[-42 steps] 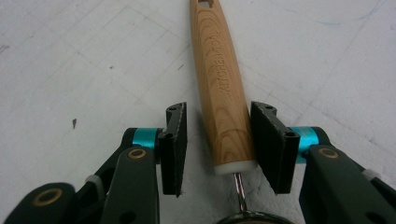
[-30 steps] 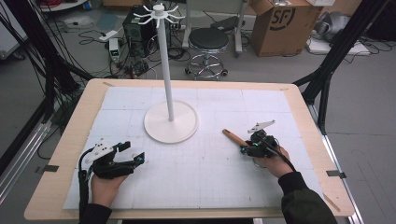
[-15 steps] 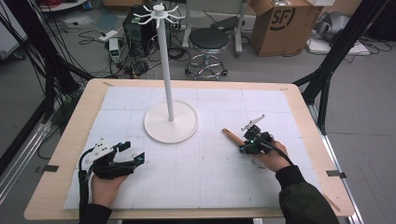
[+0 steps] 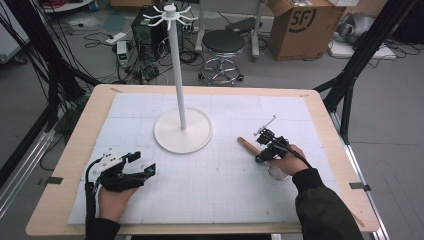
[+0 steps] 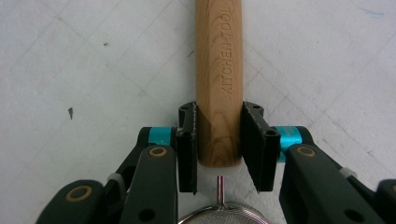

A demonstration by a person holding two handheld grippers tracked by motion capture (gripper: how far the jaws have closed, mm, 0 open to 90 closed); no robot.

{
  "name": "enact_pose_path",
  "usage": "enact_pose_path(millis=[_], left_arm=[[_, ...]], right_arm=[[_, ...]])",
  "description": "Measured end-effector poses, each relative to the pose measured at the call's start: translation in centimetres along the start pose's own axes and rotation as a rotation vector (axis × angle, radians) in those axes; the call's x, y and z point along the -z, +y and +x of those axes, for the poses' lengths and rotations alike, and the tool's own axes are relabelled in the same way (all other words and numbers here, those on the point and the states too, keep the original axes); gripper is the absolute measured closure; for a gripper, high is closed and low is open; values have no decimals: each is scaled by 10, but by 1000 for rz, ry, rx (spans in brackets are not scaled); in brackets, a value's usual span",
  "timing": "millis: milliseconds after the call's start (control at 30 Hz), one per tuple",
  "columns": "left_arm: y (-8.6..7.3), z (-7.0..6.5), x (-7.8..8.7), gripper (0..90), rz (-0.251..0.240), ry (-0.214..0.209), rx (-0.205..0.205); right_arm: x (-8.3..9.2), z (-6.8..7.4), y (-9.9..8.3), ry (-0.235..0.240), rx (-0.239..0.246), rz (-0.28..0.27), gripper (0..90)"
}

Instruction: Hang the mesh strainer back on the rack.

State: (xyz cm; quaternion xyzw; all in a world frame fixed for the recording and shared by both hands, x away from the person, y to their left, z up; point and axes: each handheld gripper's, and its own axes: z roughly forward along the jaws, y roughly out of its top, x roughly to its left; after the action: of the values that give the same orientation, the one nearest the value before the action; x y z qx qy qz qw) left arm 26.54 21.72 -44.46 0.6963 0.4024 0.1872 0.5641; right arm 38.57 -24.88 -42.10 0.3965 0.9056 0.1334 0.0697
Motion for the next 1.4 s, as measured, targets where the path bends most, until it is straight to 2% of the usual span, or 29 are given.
enact_pose_path(millis=[267, 400, 533, 600, 667, 733, 833, 1000, 1067, 1167, 1300, 1400], left_arm=[[0, 1, 2, 218, -7, 6, 4], [0, 1, 3, 218, -9, 8, 1], [0, 2, 3, 219, -9, 9, 4], [0, 2, 3, 219, -10, 9, 1], [1, 1, 3, 218, -8, 7, 0], [1, 1, 3, 219, -9, 9, 0], [1, 1, 3, 218, -11, 8, -1], [1, 1, 3, 218, -11, 8, -2], [1, 2, 3, 218, -12, 8, 0], [1, 2, 4, 218, -15, 10, 10], [1, 3, 4, 218, -16, 9, 10], [1, 3, 4, 218, -16, 9, 10]], right_arm=[[1, -5, -12, 33, -19, -84, 692], [2, -10, -17, 76, -59, -129, 692], [9, -13, -21, 97, -77, -187, 692], [14, -13, -22, 133, -92, -215, 691], [20, -13, -23, 145, -94, -262, 690], [23, -12, -23, 183, -85, -312, 690], [24, -11, -24, 226, -97, -375, 689], [25, -11, -26, 261, -114, -439, 689], [28, -12, -25, 311, -146, -493, 690], [34, -12, -25, 358, -177, -572, 690], [43, -11, -23, 426, -205, -676, 690], [52, -7, -20, 456, -204, -751, 690]])
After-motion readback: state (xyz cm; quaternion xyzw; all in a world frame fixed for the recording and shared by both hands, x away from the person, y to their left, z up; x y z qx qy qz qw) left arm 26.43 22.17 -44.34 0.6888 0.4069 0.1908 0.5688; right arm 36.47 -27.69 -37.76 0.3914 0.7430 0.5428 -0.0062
